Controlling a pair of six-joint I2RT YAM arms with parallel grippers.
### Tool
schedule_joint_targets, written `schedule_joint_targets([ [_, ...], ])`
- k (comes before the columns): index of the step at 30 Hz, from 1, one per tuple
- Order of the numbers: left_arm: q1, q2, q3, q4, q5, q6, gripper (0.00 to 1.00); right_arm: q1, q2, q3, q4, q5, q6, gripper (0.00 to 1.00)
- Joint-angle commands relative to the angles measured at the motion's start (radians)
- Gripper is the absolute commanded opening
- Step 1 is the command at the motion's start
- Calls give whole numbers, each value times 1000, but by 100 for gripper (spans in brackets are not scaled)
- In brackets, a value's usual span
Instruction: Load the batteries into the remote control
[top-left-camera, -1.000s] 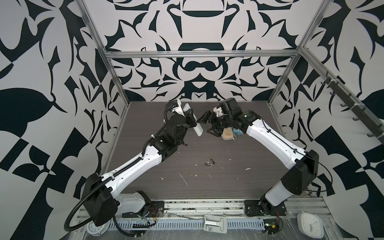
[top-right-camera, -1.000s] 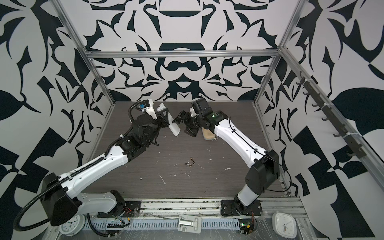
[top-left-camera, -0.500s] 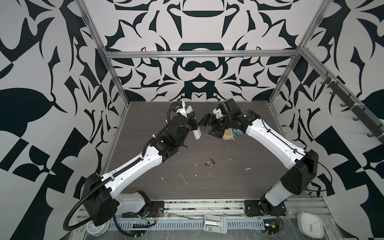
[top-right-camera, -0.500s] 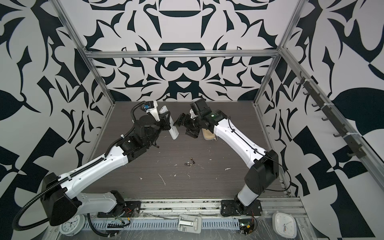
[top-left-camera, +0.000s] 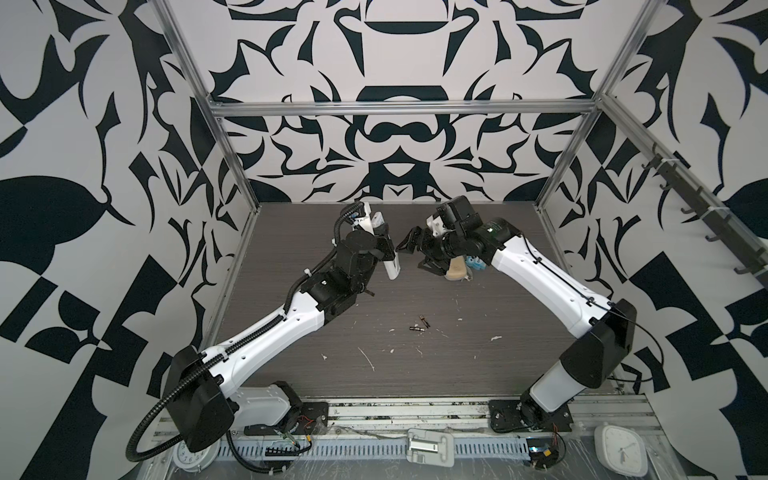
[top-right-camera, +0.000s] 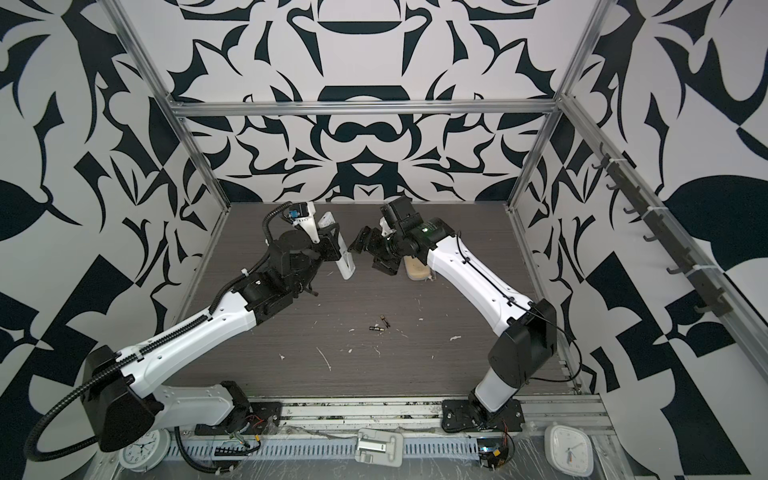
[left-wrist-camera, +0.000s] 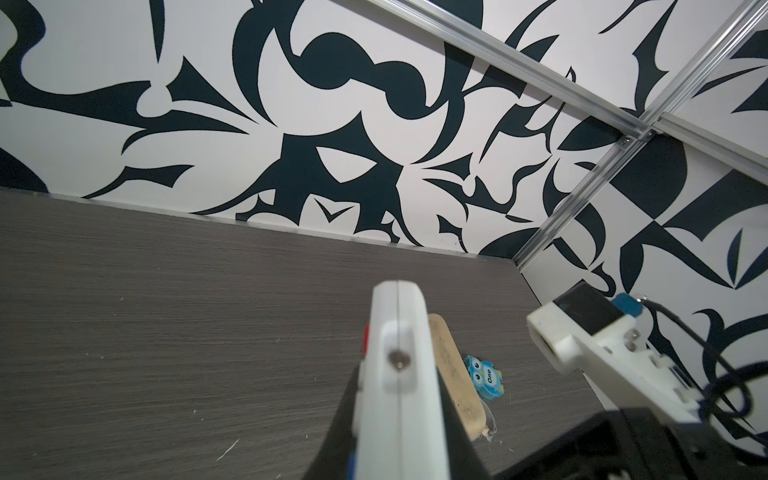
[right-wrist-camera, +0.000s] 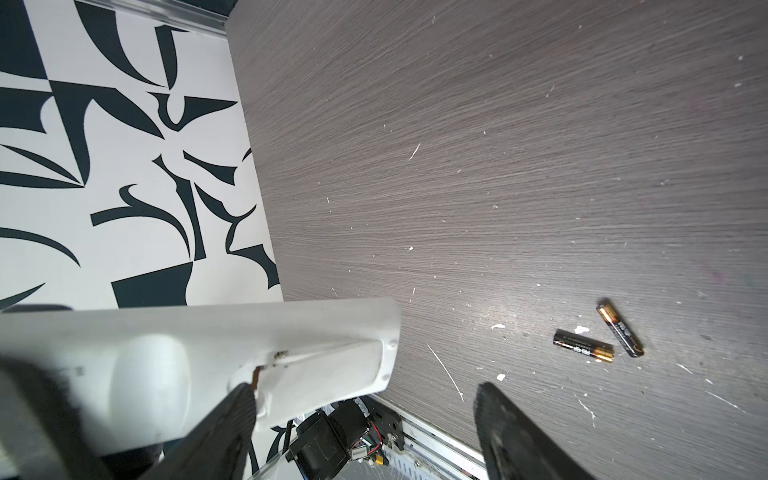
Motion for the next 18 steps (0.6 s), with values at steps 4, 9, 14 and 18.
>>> schedule_joint_targets([
  [4,-1,-32,33,83,0,-12,0,4,-3,25,13,1,-34,85],
  [9,-1,-41,28,80,12,-20,0,3,-15,29,26,-5,-51,85],
  [14,0,-58,14,72,21,-28,0,3,-31,58,11,-1,-102,85],
  [18,-1,-70,9,60,26,-28,0,3,-57,57,2,13,-134,85],
])
